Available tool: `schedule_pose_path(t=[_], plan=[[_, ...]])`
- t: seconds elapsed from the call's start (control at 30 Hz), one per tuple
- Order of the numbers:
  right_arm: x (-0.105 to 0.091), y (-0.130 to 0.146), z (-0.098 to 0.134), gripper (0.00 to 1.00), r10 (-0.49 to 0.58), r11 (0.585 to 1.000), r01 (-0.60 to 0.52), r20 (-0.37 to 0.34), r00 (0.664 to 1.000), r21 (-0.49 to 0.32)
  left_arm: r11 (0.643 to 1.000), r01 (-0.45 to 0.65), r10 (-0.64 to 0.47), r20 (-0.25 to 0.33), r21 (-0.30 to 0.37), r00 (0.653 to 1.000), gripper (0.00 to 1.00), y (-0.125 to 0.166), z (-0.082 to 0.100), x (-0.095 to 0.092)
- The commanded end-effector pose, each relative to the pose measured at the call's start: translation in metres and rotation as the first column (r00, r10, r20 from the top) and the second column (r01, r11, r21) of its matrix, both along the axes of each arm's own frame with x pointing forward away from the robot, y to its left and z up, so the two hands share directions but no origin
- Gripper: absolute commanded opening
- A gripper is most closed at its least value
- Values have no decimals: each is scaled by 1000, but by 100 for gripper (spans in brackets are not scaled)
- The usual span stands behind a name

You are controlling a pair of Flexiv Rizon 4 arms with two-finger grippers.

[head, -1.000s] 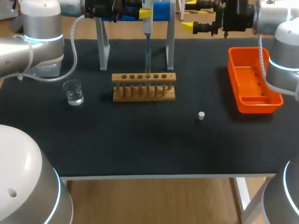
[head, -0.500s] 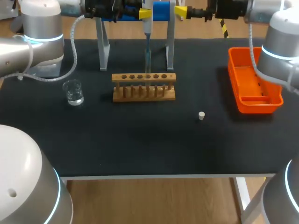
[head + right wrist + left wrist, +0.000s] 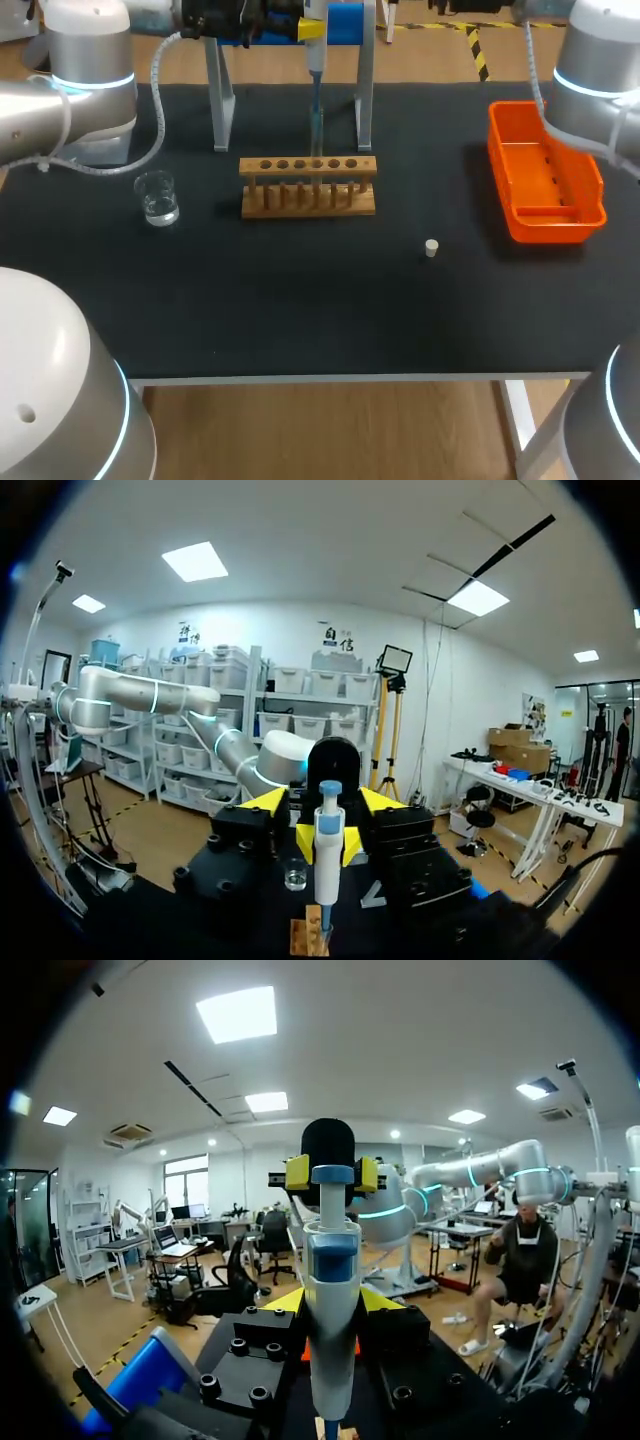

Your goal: Invert the test tube, pick up the pipette, mount the tip to pipette, aspirate from beaker and dispense into the tube, eject the tip, return the pipette, and cap with the stopper.

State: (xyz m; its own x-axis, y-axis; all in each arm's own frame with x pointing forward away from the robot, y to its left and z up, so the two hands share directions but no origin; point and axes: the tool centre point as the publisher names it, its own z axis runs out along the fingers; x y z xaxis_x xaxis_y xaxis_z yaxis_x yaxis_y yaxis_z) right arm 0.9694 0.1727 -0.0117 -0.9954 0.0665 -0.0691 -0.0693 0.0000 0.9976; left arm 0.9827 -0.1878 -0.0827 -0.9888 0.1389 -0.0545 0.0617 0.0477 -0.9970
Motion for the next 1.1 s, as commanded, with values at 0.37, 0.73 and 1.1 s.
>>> schedule_pose_path(t=[0.37,0.73,1.1], plan=[[3,25,22,0,42,999,-42,-5,999,-25,1000,2,-2,0,2,1000,0,0,1,0],[1,42,22,0,62,997,-62,-14,998,-39,1000,2,-2,0,2,1000,0,0,1,0],[3,56,17,0,77,994,-79,-34,996,-74,1000,2,-2,0,2,1000,0,0,1,0]])
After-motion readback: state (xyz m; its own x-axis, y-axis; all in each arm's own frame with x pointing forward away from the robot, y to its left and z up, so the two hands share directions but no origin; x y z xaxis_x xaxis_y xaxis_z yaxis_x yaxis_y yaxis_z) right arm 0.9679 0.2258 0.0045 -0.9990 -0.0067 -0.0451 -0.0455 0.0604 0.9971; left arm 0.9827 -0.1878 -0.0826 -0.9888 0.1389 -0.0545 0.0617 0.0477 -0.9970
